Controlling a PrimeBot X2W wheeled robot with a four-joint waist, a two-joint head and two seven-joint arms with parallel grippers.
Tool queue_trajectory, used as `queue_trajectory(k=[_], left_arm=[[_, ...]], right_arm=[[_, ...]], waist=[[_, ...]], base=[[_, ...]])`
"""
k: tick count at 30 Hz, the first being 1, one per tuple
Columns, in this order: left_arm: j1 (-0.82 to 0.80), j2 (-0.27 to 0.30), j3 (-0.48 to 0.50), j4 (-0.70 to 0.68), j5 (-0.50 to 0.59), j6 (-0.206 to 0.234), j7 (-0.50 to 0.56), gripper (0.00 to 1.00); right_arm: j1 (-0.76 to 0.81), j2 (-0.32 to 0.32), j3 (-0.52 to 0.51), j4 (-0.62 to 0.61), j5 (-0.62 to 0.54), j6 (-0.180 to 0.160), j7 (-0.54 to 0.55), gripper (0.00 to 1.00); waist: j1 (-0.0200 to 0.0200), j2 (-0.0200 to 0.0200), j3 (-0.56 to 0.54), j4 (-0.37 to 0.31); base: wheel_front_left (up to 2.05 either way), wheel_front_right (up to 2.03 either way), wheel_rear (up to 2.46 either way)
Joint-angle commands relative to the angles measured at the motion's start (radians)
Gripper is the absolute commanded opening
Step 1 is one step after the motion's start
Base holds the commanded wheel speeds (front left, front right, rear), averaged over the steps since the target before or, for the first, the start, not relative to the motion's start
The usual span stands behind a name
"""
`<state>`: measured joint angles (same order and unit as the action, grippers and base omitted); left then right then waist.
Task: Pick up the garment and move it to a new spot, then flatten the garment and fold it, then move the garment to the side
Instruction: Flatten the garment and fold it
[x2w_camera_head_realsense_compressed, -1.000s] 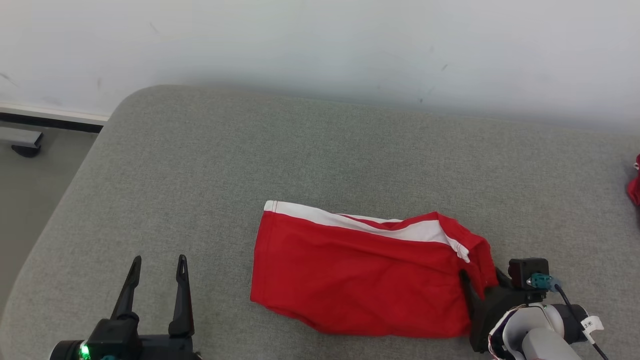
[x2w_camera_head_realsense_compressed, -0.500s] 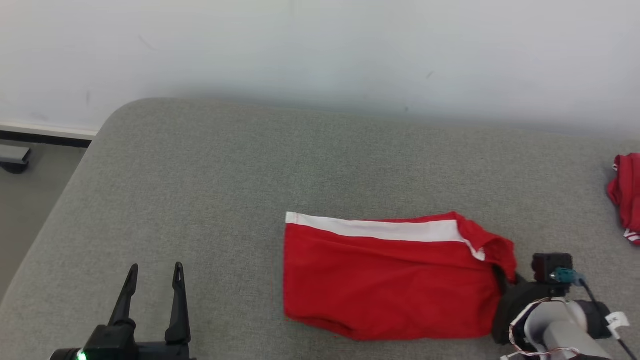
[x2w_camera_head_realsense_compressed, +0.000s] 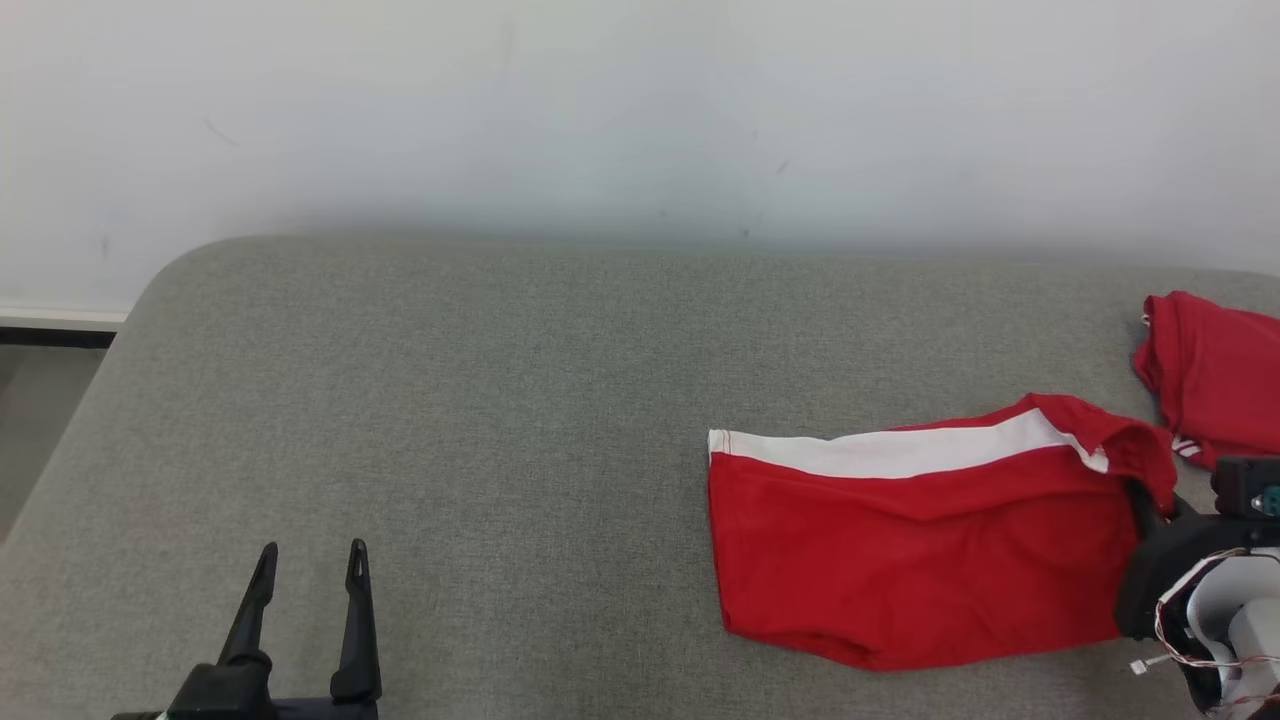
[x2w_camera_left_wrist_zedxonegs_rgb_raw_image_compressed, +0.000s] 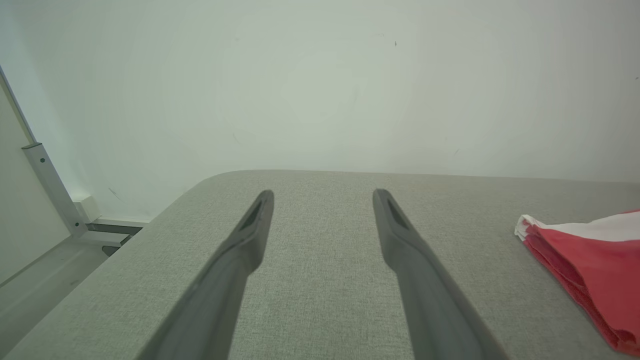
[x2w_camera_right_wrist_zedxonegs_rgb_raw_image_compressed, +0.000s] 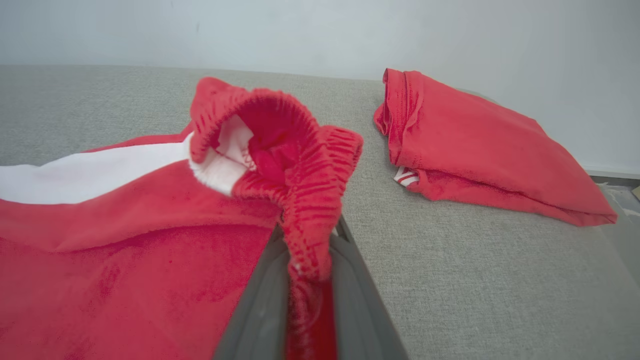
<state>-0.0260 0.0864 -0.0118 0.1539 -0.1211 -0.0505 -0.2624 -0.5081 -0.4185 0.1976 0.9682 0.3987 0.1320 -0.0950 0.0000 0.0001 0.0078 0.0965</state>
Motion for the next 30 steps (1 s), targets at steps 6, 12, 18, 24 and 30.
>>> queue_trajectory(k=[6,12,18,24,30], left_arm=[[0.023,-0.004,0.011,0.005,0.008,-0.003,-0.003,1.0],[0.019,-0.008,0.009,0.011,0.013,-0.01,-0.003,1.0],[0.009,-0.015,0.003,0.016,0.014,-0.008,-0.003,1.0],[0.001,-0.019,-0.003,0.022,0.014,-0.01,-0.003,1.0],[-0.013,-0.023,-0.011,0.032,0.012,-0.015,-0.003,1.0]], right_arm=[[0.006,0.034,0.065,-0.138,0.12,-0.003,0.101,0.0],[0.036,0.072,0.082,-0.316,0.312,-0.003,0.261,0.0],[0.064,0.132,0.059,-0.416,0.427,-0.003,0.394,0.0],[0.047,0.219,0.031,-0.424,0.433,-0.003,0.461,0.0],[0.024,0.299,0.005,-0.356,0.383,-0.003,0.454,0.0]], waist=[[0.0,-0.0001,-0.021,-0.024],[0.0,-0.0001,-0.027,-0.027],[0.0,-0.0001,-0.029,-0.017],[0.0,-0.0001,-0.021,0.002],[0.0,-0.0001,-0.002,0.027]], base=[[0.0,0.0,0.0],[0.0,0.0,0.0],[0.0,0.0,0.0],[0.0,0.0,0.0],[0.0,0.0,0.0]])
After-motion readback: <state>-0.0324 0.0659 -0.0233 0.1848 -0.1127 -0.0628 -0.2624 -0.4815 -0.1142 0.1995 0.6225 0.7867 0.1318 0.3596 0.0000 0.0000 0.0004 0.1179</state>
